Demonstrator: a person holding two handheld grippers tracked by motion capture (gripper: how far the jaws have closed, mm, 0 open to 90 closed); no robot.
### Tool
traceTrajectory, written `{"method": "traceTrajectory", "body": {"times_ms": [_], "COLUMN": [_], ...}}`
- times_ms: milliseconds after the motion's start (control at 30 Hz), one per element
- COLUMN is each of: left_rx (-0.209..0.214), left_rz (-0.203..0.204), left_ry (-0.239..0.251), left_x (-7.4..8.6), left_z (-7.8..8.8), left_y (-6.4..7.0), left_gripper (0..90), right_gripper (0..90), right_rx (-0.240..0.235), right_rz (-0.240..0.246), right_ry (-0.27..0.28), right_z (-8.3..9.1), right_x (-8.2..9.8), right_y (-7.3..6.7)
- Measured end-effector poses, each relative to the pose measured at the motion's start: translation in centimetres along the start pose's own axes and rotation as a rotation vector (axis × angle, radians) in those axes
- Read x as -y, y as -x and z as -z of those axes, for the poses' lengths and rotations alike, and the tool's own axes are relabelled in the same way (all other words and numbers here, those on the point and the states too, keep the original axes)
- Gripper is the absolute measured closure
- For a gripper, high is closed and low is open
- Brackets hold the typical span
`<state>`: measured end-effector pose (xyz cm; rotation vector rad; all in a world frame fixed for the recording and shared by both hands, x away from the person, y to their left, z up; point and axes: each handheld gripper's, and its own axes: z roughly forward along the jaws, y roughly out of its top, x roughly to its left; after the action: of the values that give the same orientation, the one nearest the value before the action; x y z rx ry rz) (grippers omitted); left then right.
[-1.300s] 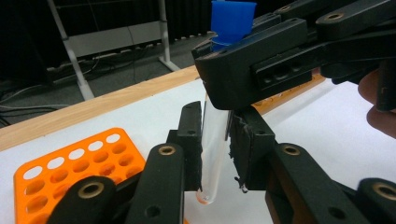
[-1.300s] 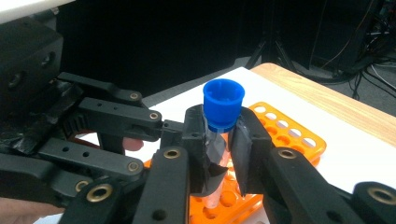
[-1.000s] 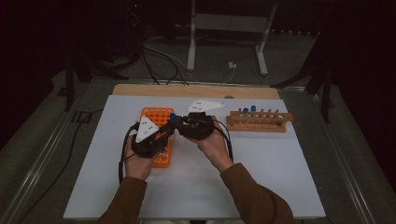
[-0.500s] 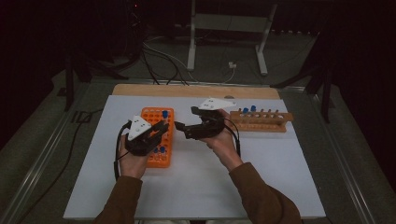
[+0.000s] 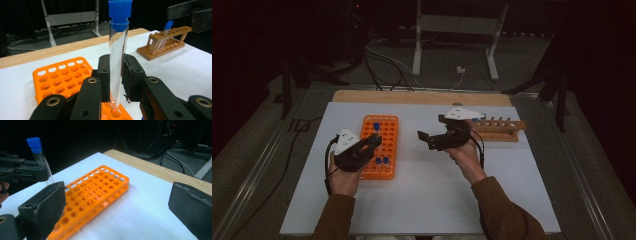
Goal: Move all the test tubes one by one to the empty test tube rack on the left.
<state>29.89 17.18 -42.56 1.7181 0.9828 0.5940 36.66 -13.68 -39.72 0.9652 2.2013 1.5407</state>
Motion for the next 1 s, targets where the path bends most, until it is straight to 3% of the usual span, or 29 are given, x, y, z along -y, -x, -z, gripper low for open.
{"method": "traceTrajectory", "body": {"times_ms": [433,567,1000], "left_rx": [0.005,0.01,0.012], "left_rz": [0.035,0.036,0.062], "left_ry": [-0.015,-0.026,-0.067], "left_x": [1.8,2.4,4.5], "left_z": [0.9,1.0,1.5], "left_y": [-0.8,-0.7,-0.9], "left_gripper": [78.2,78.2,78.2], "right_gripper": [0.0,0.0,0.0], "right_rx": [0.064,0.083,0.098], "right_rz": [-0.006,0.017,-0.014], "right_ry": [0.012,-0.022,0.003], "right_z": [2.3,2.4,3.8], "right_x": [1.4,2.1,2.9], "right_y": [2.2,2.5,3.6]}}
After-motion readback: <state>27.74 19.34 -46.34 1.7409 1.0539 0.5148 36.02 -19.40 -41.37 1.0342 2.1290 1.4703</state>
